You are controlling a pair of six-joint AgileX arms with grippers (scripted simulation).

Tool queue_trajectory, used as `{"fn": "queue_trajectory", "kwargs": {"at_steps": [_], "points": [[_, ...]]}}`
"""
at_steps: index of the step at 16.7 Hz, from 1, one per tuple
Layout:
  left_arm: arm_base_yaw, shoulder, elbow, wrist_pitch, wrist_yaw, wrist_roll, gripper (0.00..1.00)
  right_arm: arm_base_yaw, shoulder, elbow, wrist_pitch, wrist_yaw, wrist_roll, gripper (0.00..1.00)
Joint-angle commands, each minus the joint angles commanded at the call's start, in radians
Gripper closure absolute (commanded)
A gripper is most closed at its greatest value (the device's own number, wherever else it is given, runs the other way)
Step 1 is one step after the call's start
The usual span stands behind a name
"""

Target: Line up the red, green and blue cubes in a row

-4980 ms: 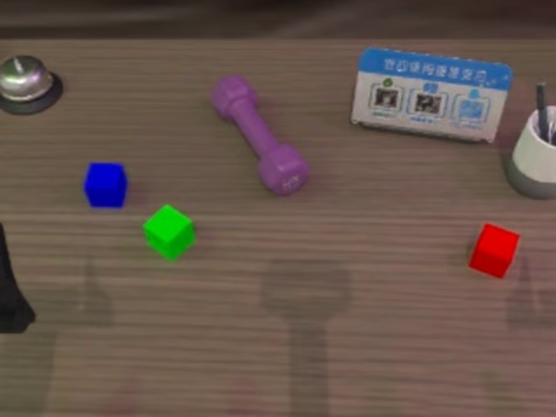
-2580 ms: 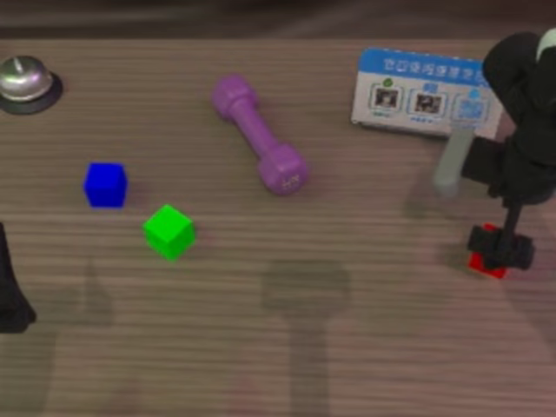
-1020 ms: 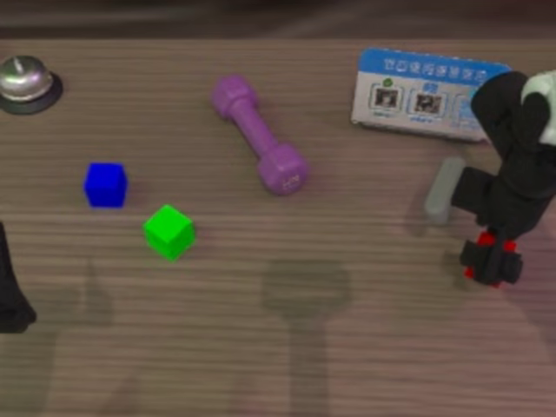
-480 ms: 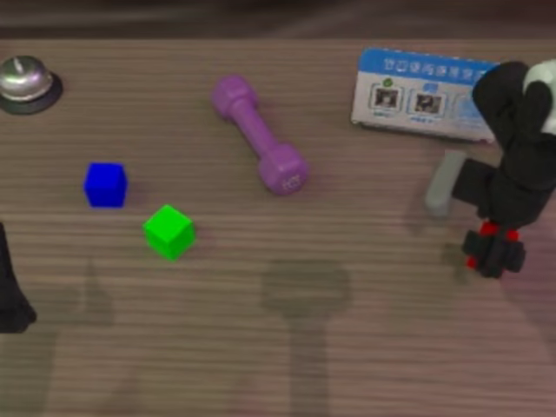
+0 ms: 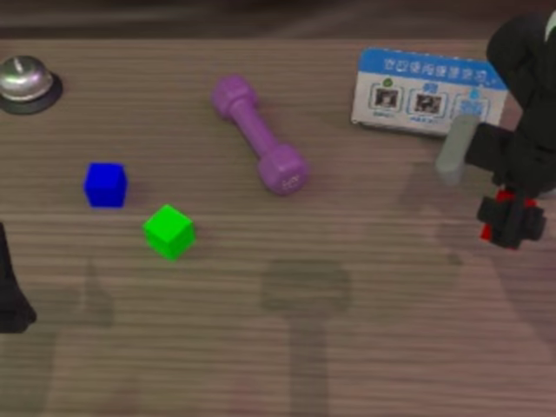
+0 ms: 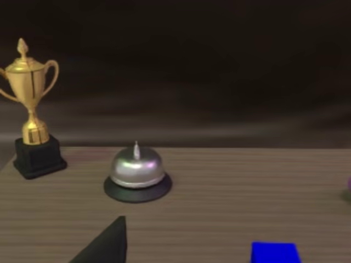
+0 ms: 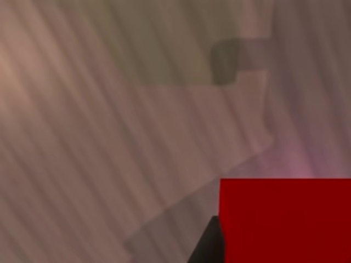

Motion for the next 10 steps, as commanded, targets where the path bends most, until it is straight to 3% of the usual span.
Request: {"fn": "queue_trajectory", "kwargs": {"at_steps": [5, 10], "points": [[0.000, 0.000, 0.000, 0.000, 0.000, 0.000, 0.00, 0.019, 0.031, 0.033, -0.018, 0.000, 0.004, 1.00], [0.000, 0.000, 0.000, 0.000, 0.000, 0.000, 0.00, 0.161, 0.200, 0.302, -0.149, 0.003, 0.035, 1.00]]}}
